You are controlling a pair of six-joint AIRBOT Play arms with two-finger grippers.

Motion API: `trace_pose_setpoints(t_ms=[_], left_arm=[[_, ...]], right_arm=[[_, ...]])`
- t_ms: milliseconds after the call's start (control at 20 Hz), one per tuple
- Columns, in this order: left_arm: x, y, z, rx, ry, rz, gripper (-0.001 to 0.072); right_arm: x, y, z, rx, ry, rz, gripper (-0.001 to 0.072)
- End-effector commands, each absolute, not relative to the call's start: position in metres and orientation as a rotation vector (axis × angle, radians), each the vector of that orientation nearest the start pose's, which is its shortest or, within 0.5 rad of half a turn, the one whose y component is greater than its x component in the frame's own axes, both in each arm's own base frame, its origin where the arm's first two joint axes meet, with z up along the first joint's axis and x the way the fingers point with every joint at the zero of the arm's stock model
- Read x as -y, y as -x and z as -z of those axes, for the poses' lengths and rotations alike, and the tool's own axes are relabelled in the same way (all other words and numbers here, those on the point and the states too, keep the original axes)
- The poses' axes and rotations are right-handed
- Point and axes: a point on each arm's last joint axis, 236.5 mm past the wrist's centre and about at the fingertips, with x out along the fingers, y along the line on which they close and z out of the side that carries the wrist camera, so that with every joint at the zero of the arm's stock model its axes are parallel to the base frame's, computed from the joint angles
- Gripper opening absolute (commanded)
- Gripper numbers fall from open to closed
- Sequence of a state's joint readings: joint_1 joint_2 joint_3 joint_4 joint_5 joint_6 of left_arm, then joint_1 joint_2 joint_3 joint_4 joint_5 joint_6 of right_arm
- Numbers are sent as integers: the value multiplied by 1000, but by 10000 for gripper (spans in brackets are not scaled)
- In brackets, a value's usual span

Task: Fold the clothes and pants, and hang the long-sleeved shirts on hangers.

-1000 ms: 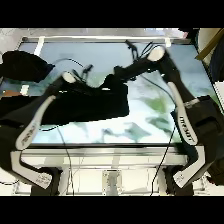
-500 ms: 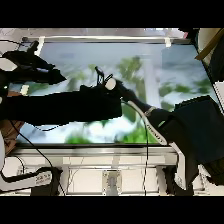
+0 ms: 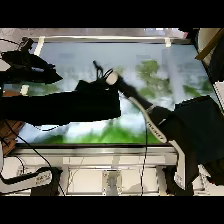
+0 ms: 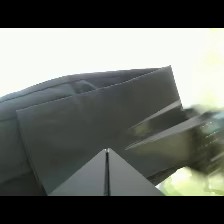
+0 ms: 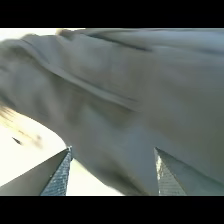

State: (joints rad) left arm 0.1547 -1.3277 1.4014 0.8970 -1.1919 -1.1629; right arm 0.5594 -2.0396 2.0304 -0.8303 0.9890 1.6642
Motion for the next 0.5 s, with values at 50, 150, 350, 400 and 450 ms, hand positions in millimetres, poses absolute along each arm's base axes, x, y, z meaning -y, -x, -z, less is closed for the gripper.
trace_pose_setpoints(t_ms=[50, 150, 350, 400, 450], left_arm=[[69, -443, -124, -930, 280, 478, 18], [69, -443, -124, -930, 280, 478, 18], [70, -442, -123, -936, 281, 482, 18], [70, -442, -123, -936, 281, 482, 18], [70, -442, -123, -936, 281, 482, 18]], right_arm=[[-252, -445, 1, -1430, -11, -523, 551], [-219, -429, 24, -1492, -24, -497, 551], [-221, -433, 74, -1399, -238, -487, 552], [-230, -445, 77, -1342, -324, -509, 552], [-237, -455, 76, -1309, -409, -530, 552]])
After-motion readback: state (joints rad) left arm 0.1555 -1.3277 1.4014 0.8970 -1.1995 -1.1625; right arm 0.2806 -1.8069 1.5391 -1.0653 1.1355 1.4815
